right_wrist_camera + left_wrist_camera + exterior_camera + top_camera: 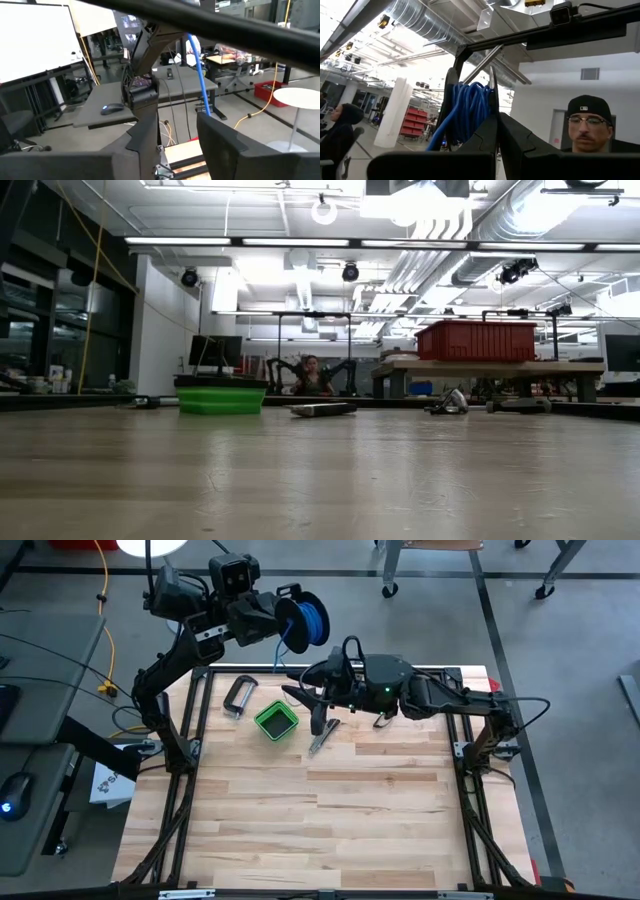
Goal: Coil cords
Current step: Coil the blue wire onto the spool
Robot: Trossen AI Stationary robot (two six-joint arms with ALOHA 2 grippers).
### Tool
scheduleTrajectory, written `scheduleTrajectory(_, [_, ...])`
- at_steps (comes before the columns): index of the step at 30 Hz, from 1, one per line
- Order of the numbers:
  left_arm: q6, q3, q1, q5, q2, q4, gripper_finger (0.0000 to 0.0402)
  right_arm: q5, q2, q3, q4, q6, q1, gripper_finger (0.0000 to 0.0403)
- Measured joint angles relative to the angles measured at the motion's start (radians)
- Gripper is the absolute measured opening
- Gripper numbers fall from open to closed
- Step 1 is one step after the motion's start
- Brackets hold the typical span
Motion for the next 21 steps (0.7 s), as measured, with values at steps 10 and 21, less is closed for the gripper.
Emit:
scheduleTrajectory(10, [0.009,0.0,0.002,0.005,0.0,0.0,0.0001,-0.009,-0.007,0.0,0.007,-0.004,0.039,0.0125])
scheduleTrajectory(21, [0.009,0.0,0.001,0.007,0.0,-0.003,0.0001,0.139,-0.006,0.0,0.019,-0.104,0.051,0.0138])
